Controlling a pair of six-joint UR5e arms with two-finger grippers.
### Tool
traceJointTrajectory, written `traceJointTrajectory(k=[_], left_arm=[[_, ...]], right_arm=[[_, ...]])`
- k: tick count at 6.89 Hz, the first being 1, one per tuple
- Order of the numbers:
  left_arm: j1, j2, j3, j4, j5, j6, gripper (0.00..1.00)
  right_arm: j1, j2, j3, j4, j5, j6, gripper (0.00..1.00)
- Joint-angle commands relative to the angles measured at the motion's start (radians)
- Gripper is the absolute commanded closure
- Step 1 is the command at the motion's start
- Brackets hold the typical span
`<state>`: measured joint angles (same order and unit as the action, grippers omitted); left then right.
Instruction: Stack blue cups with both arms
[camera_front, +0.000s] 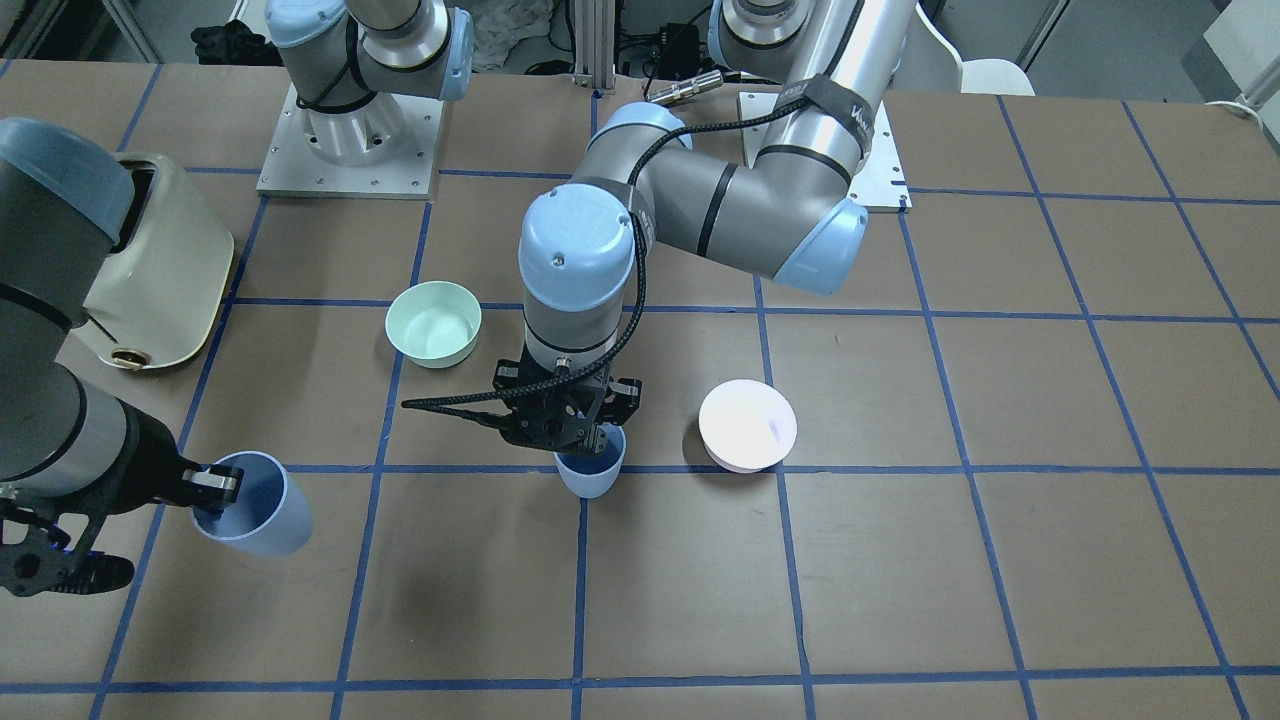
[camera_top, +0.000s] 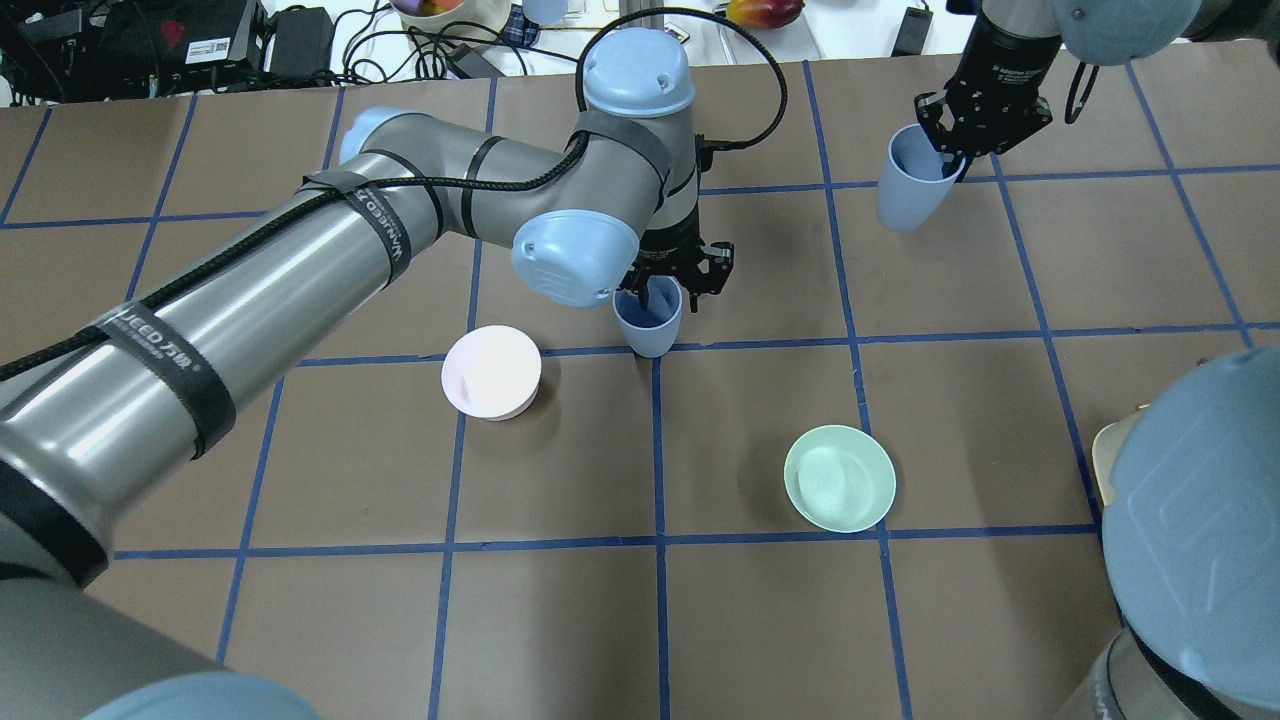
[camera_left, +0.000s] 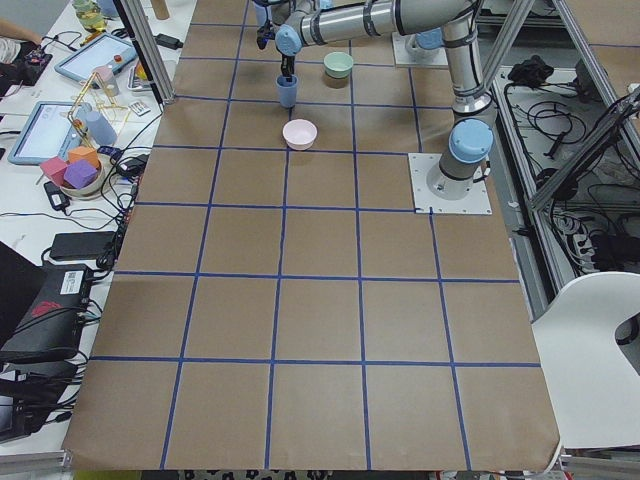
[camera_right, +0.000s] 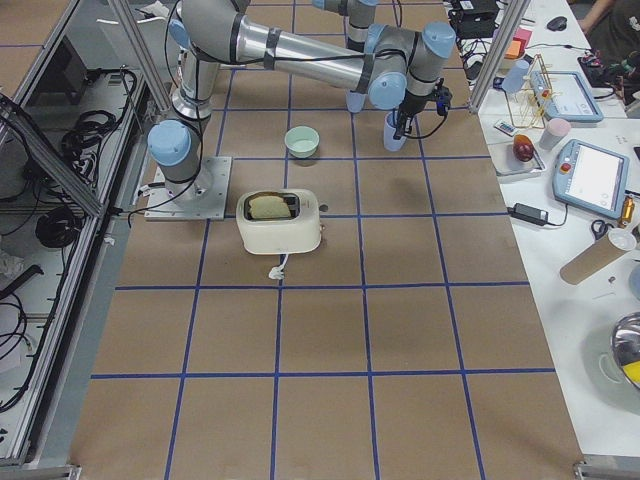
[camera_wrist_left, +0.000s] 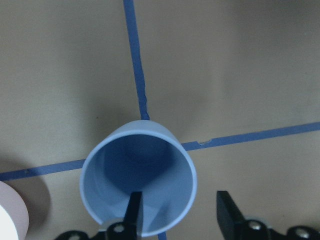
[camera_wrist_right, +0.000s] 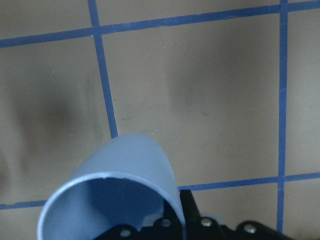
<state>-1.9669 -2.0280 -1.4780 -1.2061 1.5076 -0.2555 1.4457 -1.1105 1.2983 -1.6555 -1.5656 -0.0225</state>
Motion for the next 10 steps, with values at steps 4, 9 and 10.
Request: traceJointTrajectory(k=[4, 9, 10], left_arm=[[0.222, 0.328, 0.024, -0.355, 0.000, 0.218, 0.00], [0.332, 0.457, -0.129, -0.199, 0.006, 0.347, 0.00], [0.332, 0.460, -0.131, -0.197, 0.006, 0.344, 0.00]], right_arm=[[0.328, -0.046, -0.001, 0.034, 0.066, 0.395, 1.00], [0.456, -0.032, 0.015, 0.036, 0.091, 0.512, 1.00], [0.456, -0.032, 0.025, 0.036, 0.091, 0.512, 1.00]])
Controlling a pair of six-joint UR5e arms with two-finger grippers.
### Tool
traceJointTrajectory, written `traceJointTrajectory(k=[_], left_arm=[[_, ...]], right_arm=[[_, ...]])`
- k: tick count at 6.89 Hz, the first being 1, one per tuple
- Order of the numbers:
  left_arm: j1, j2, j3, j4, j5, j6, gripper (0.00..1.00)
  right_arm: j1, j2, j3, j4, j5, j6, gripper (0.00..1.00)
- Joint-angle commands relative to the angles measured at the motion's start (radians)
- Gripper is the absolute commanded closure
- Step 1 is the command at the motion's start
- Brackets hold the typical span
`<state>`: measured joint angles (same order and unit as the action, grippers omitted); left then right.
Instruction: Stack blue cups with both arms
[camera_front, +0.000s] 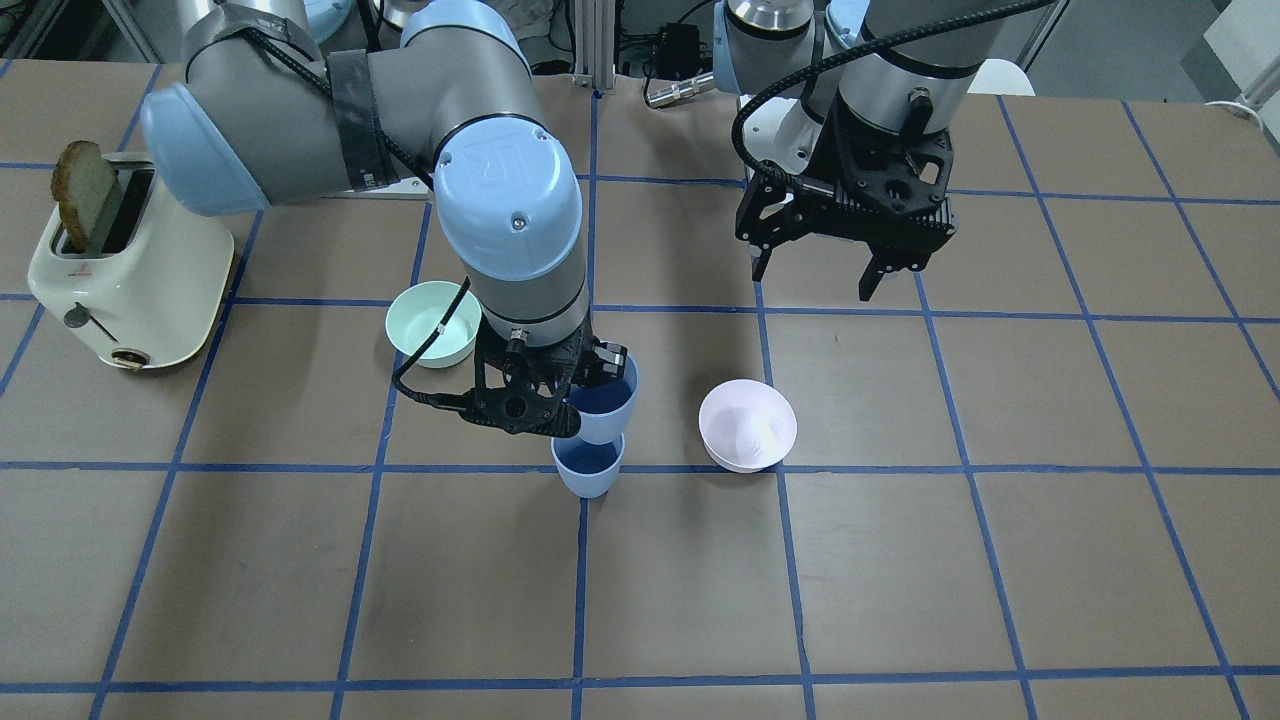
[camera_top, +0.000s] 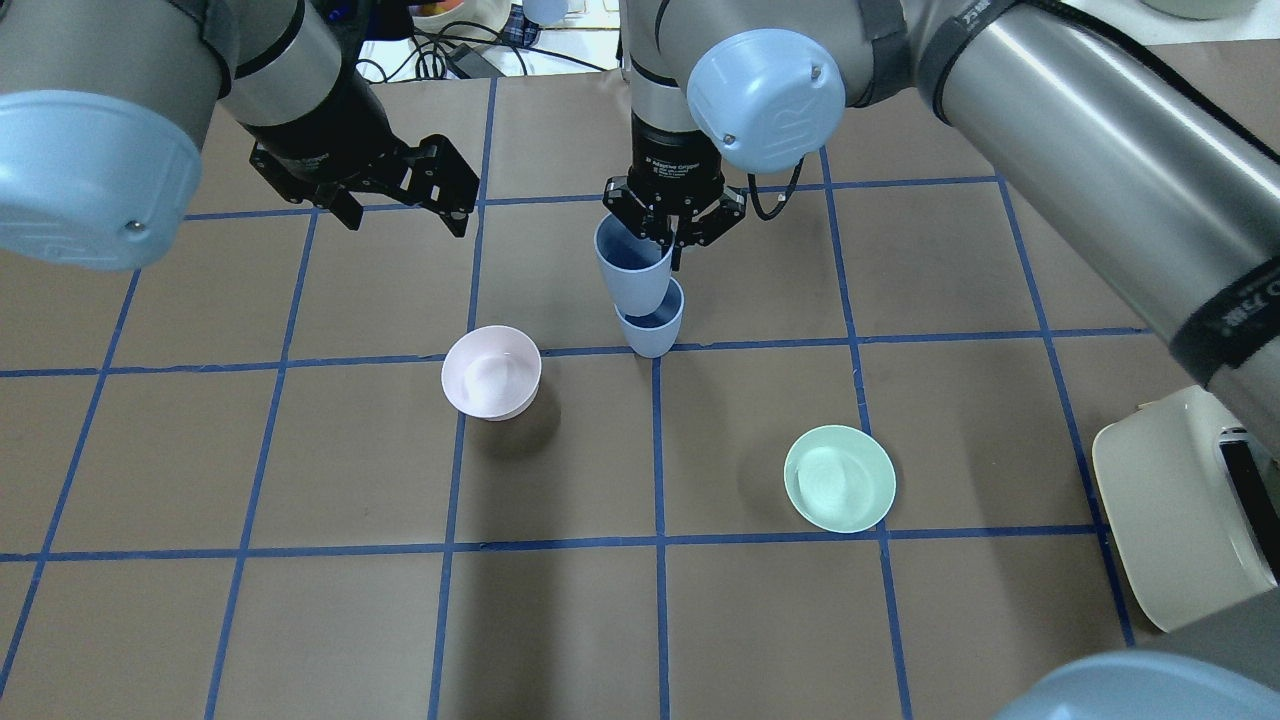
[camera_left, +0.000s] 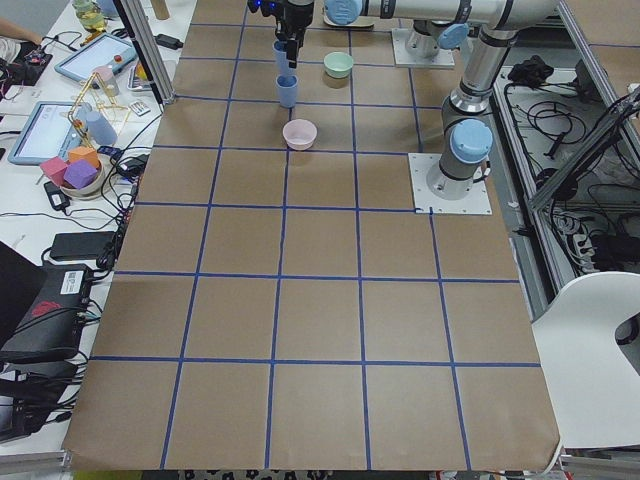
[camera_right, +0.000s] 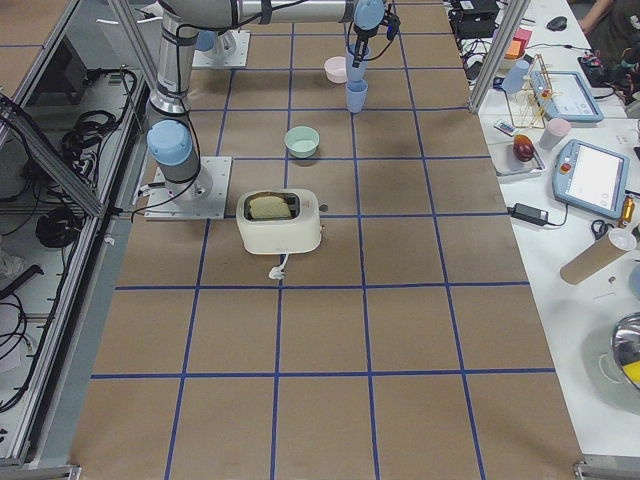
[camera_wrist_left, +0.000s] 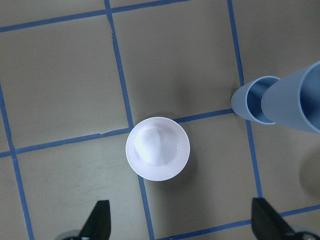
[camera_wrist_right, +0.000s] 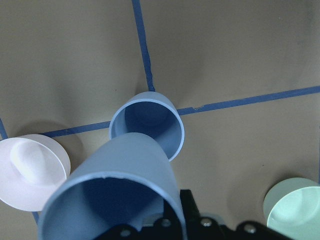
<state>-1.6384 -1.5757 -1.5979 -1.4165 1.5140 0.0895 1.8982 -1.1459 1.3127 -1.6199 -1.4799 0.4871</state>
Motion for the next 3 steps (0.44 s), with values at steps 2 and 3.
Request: traceJointTrajectory(k=[2, 3], left_arm=[[0.003, 0.008, -0.010, 0.014, 0.000, 0.004, 0.00], [0.003, 0.008, -0.010, 0.013, 0.000, 0.003, 0.00]], right_arm=[[0.004, 0.003, 0.013, 0.006, 0.000, 0.005, 1.00], [0.004, 0.009, 0.017, -0.006, 0.004, 0.002, 1.00]])
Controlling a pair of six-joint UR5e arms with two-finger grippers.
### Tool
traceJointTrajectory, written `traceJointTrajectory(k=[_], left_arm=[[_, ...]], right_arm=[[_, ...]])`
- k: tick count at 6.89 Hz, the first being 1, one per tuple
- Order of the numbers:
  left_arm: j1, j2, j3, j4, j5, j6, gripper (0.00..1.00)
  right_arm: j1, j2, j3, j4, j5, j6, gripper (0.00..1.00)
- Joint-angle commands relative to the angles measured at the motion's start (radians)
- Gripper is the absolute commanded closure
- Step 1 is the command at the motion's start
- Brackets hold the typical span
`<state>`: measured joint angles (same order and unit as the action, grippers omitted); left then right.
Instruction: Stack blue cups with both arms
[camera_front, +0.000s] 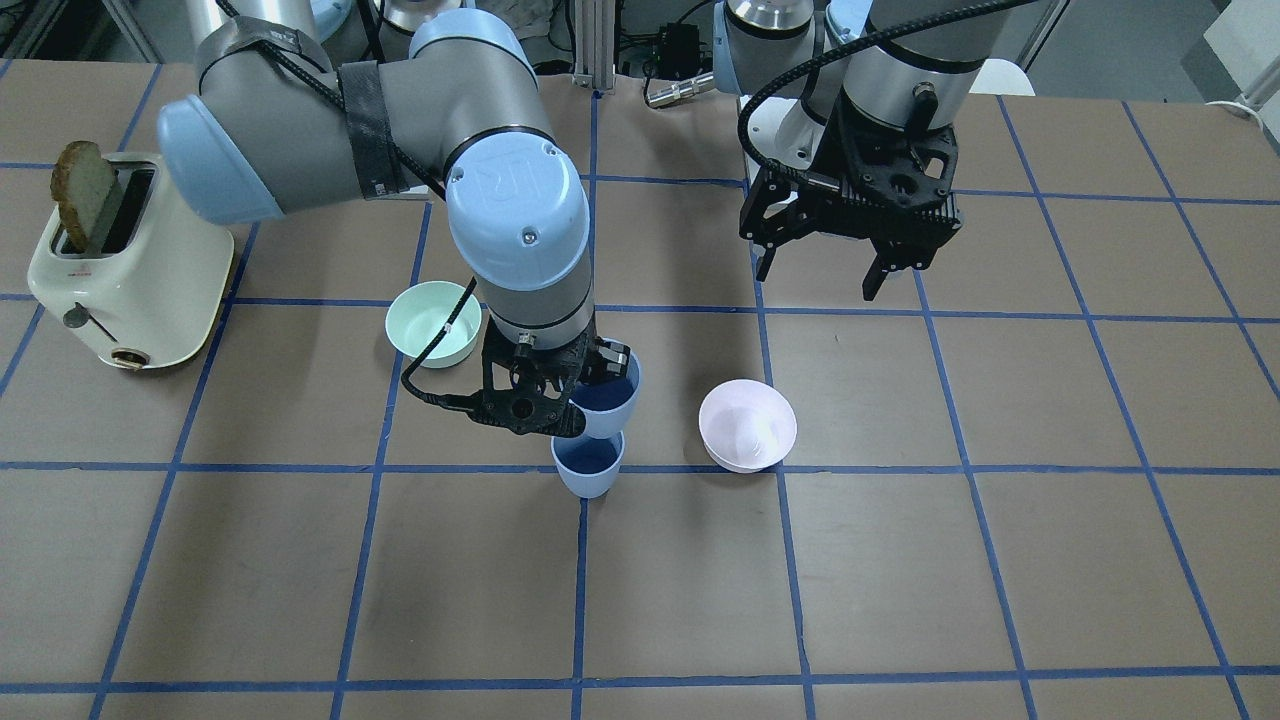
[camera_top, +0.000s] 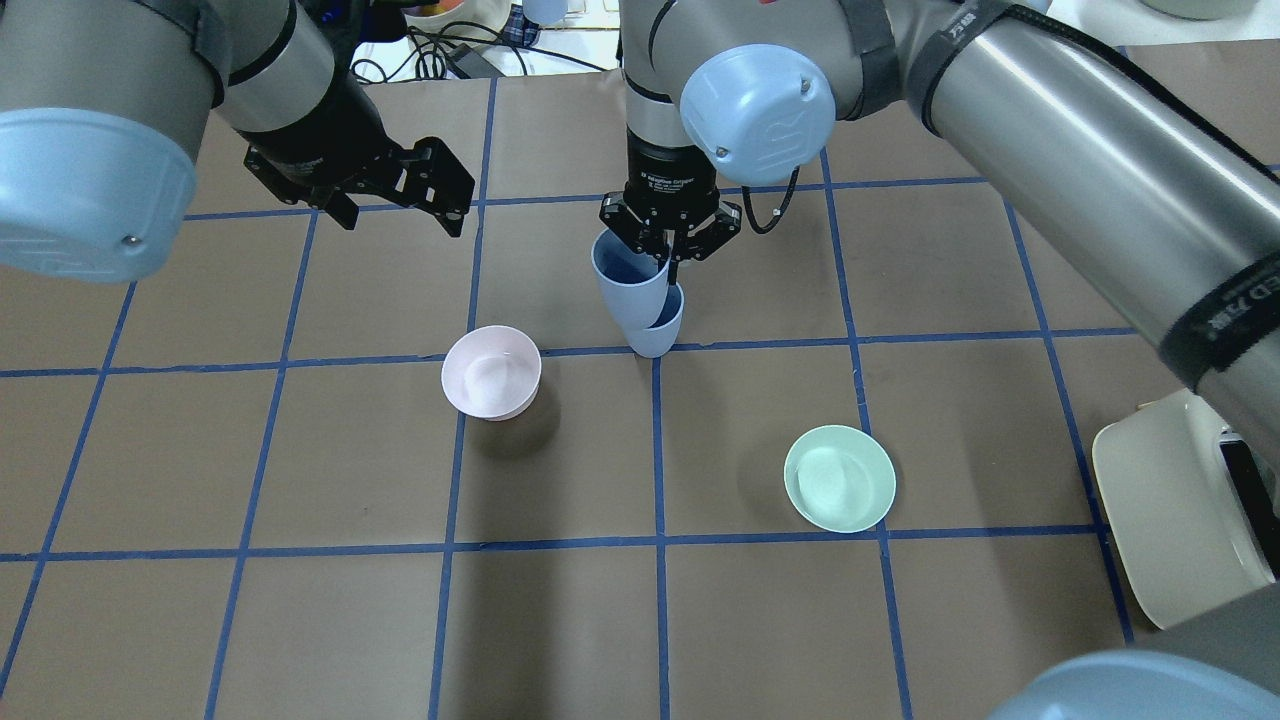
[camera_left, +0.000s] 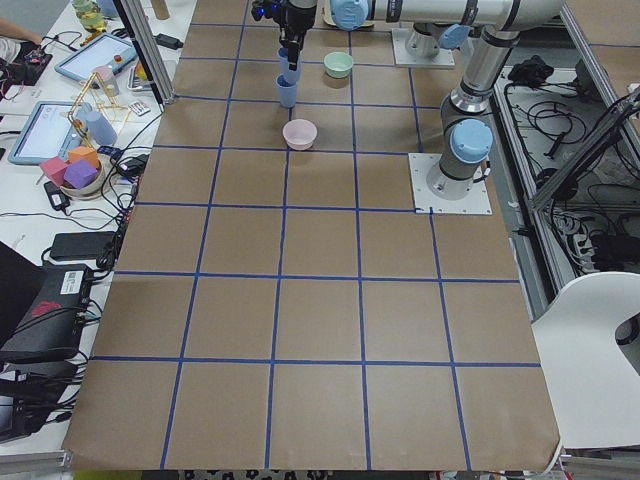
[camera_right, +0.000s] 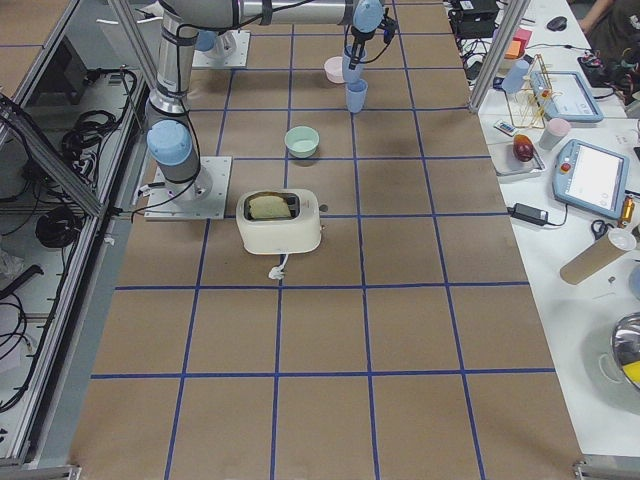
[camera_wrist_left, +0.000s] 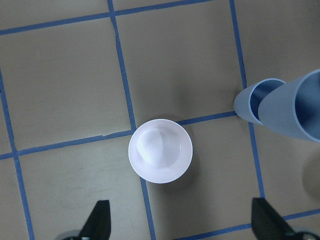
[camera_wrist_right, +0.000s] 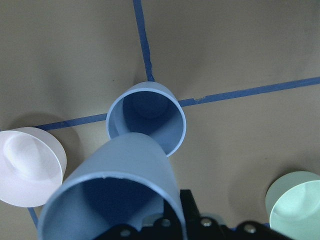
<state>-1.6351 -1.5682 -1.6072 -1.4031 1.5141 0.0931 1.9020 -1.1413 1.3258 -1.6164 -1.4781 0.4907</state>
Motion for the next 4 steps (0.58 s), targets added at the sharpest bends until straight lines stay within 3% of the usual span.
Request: traceJointTrajectory(k=[1, 4], left_arm=[[0.000, 0.000, 0.001, -0.001, 0.000, -0.003, 0.00], [0.000, 0.000, 0.000, -0.001, 0.000, -0.003, 0.00]], right_arm=[[-0.001, 0.014, 0.009, -0.013, 0.001, -0.004, 1.00], [-0.001, 0.023, 0.009, -0.014, -0.005, 0.002, 1.00]])
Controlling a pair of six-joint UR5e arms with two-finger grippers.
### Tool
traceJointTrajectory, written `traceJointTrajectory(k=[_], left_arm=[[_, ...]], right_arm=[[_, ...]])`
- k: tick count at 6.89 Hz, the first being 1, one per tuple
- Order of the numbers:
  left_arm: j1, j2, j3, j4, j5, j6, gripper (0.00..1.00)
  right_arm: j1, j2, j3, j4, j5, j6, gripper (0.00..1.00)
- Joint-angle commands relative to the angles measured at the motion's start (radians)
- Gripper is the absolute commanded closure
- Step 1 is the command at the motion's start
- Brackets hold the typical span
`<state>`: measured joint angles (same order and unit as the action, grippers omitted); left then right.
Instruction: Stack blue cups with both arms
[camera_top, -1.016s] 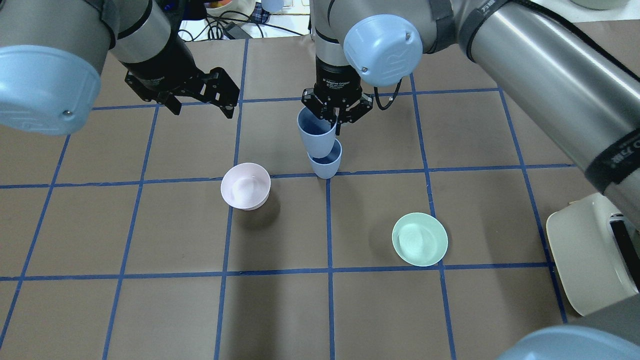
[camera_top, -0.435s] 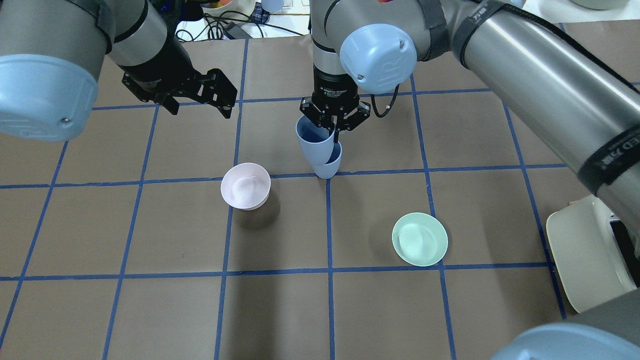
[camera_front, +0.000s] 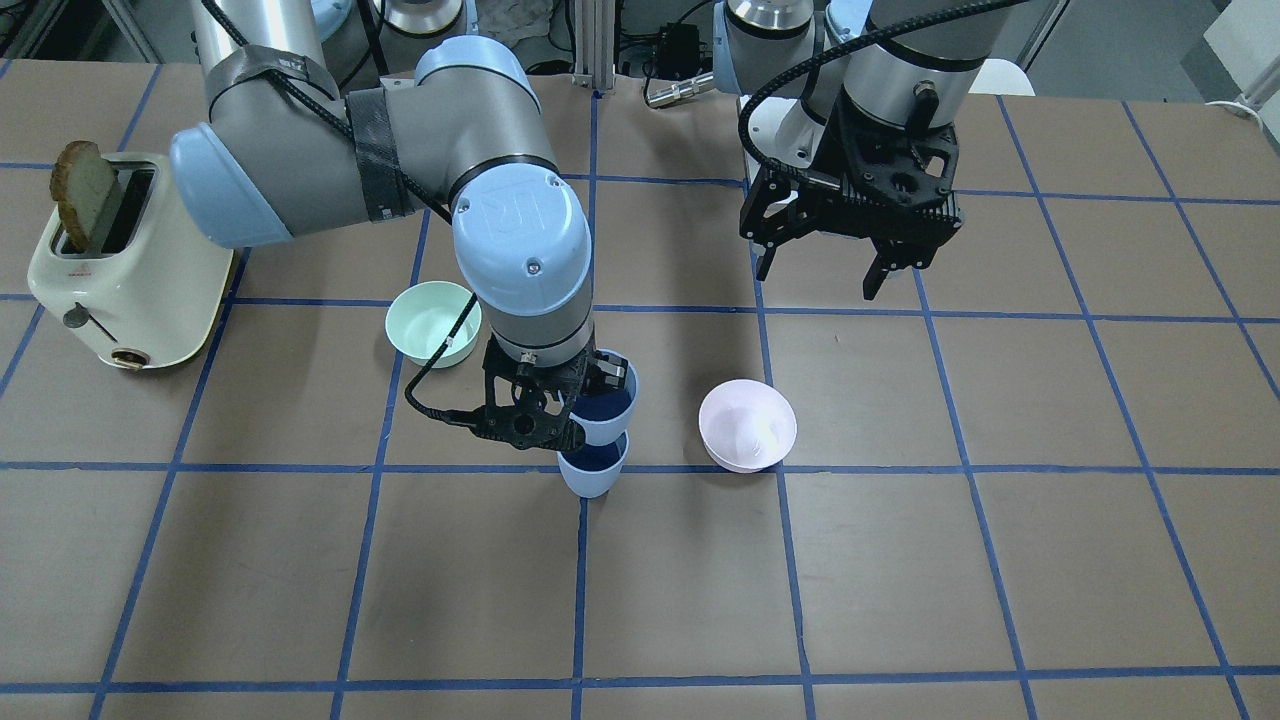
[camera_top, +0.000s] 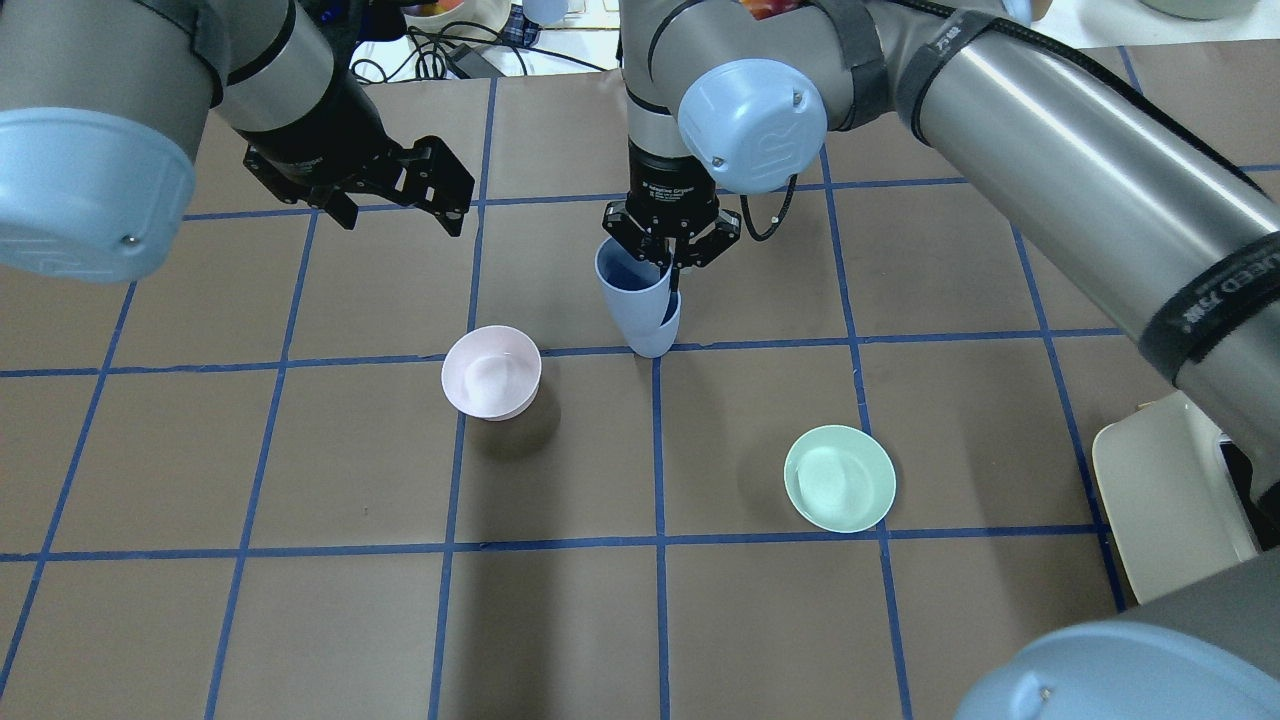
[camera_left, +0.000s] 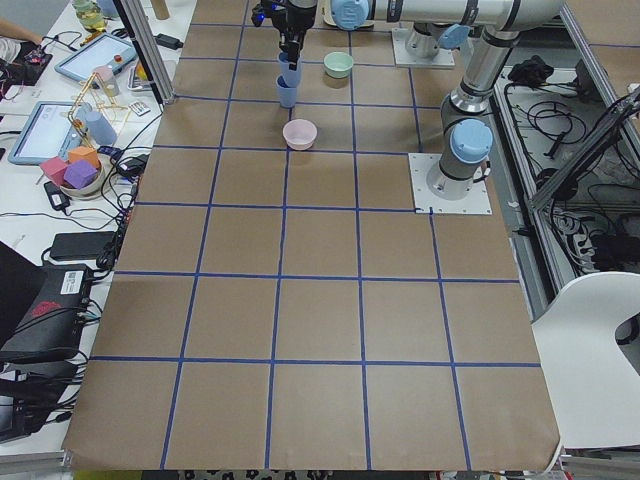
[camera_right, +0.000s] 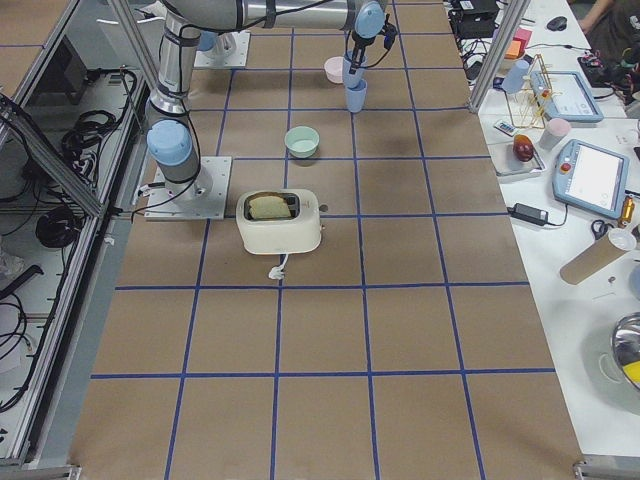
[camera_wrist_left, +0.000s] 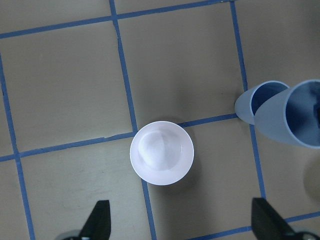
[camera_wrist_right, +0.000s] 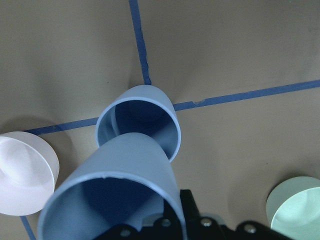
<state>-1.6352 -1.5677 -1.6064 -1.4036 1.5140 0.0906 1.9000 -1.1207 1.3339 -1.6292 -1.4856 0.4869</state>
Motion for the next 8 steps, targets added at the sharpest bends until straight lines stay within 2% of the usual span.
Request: traceJointTrajectory(k=[1, 2, 3, 4, 6, 7, 8], left_arm=[[0.000, 0.000, -0.001, 0.000, 0.000, 0.000, 0.00], [0.000, 0.000, -0.001, 0.000, 0.000, -0.002, 0.00], [0.000, 0.000, -0.001, 0.000, 0.000, -0.002, 0.00], [0.000, 0.000, -0.001, 0.000, 0.000, -0.002, 0.00], [0.000, 0.000, -0.001, 0.000, 0.000, -0.002, 0.00], [0.000, 0.000, -0.001, 0.000, 0.000, -0.002, 0.00], [0.000, 0.000, -0.001, 0.000, 0.000, -0.002, 0.00]], right_arm=[[-0.001, 0.005, 0.001, -0.001, -0.002, 0.005, 1.00], [-0.005, 0.005, -0.002, -0.001, -0.004, -0.005, 0.77], [-0.015, 0.004, -0.009, -0.001, -0.005, -0.008, 0.23], [-0.016, 0.001, -0.012, 0.000, -0.005, -0.005, 0.02], [-0.077, -0.033, -0.031, 0.009, -0.025, -0.016, 0.00], [-0.141, -0.088, -0.033, 0.012, -0.079, -0.066, 0.00], [-0.209, -0.144, -0.024, 0.025, -0.087, -0.190, 0.00]])
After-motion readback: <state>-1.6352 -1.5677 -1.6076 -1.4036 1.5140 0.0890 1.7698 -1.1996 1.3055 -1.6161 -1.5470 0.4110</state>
